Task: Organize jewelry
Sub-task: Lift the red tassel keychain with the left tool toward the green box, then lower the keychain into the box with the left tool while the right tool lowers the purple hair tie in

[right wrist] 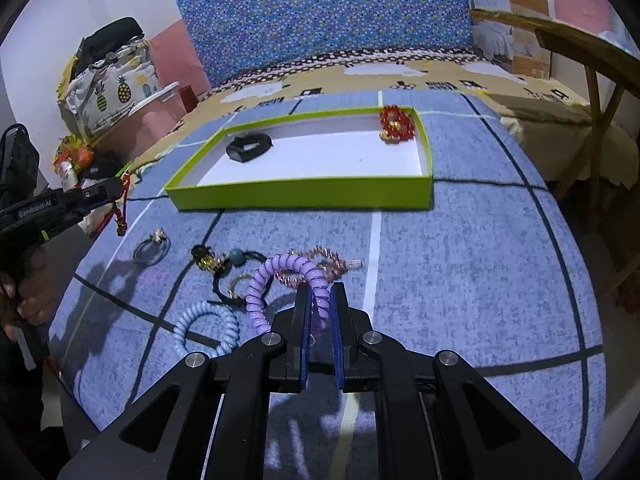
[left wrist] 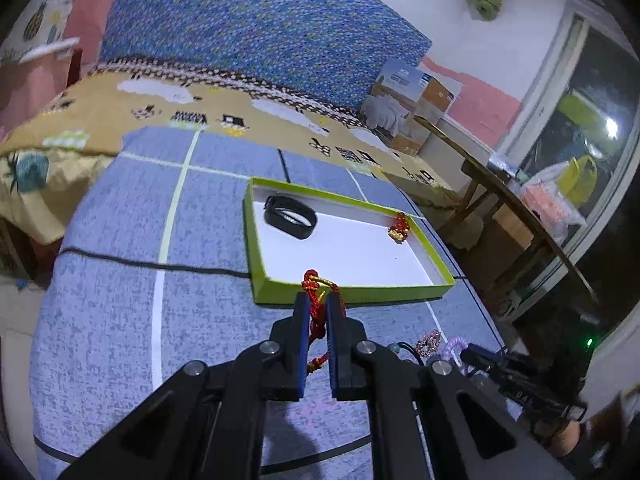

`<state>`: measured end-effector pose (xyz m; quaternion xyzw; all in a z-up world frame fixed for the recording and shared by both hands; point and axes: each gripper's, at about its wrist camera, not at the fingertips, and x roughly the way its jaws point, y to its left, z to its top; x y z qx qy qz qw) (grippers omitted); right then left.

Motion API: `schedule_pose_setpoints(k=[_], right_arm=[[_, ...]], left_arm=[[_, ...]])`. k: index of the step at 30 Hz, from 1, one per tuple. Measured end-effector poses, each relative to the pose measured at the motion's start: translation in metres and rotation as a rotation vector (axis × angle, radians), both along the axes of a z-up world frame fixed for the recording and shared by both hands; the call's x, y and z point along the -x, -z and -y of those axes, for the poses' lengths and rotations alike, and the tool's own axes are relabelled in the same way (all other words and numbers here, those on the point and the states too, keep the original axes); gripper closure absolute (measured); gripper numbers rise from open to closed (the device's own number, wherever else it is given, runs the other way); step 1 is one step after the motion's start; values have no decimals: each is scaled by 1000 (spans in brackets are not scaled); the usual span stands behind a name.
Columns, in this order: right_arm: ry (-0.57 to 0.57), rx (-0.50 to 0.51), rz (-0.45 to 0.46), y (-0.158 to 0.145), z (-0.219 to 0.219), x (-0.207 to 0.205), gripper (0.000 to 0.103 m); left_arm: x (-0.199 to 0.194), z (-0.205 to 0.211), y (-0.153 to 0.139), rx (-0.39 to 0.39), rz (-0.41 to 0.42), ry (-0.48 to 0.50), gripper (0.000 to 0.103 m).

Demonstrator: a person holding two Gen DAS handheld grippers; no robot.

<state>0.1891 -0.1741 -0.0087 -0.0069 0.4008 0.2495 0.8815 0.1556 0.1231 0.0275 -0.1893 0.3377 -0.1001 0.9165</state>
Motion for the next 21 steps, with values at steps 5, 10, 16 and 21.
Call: schedule_pose_setpoints(k=[5,10,16,21], right_arm=[[-10,4,41,-15,-5,-9,94],[-20,12,83,-28,-12,-23,94],[-10,6,91,-34,-16,-50,94],[15,2,83,-34,-15,-78,94]], left_arm=[[-7,16,-7,-70,14,23,95],[-24,29,-11,-131,18,40,95],[-48,33,-11,-172,5,35,95],[-69,36,-8,-204,-6,25,95]])
